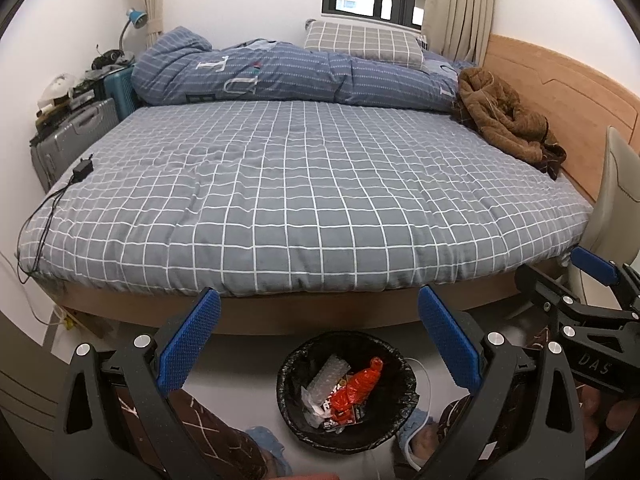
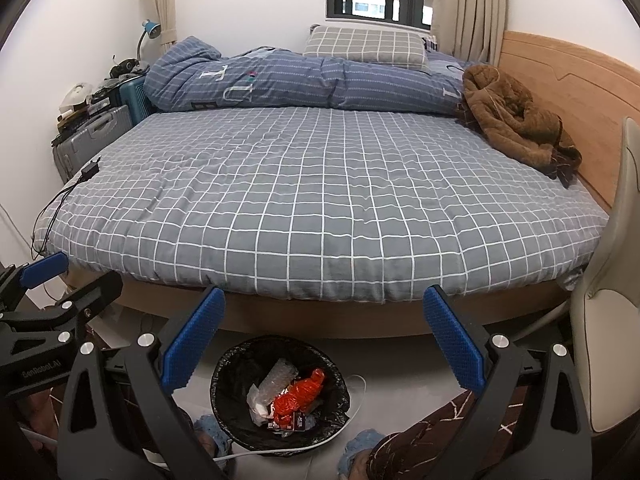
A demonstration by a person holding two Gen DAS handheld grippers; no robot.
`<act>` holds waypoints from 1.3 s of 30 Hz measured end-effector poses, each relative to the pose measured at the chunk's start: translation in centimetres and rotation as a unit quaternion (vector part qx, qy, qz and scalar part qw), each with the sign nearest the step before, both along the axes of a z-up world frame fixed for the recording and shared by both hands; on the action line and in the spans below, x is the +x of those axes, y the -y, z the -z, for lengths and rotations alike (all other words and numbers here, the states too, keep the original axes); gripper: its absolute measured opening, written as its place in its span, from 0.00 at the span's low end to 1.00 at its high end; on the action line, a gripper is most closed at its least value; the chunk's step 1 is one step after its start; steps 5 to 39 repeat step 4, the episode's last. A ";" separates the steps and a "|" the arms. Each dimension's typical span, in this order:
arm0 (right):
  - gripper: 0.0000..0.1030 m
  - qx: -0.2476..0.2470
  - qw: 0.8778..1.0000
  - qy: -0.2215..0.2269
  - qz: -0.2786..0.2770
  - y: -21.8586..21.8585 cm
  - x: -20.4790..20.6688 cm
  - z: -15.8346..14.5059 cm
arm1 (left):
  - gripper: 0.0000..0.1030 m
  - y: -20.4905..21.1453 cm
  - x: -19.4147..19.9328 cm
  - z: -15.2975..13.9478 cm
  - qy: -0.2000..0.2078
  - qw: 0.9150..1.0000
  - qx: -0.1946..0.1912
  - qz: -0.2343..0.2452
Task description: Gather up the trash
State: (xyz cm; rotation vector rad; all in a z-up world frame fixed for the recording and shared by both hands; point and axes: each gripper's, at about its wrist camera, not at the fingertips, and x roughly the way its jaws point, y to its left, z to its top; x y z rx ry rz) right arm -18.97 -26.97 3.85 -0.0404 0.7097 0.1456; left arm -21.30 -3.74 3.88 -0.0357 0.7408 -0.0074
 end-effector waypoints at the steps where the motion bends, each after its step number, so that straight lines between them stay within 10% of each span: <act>1: 0.93 0.000 1.000 0.000 0.000 0.0 0.0 0.0 | 0.94 0.0 0.0 0.0 0.000 1.000 0.000 0.001; 39: 0.93 0.000 1.000 0.000 0.000 0.0 0.0 0.0 | 0.94 0.1 0.0 0.0 -0.001 1.000 0.003 0.001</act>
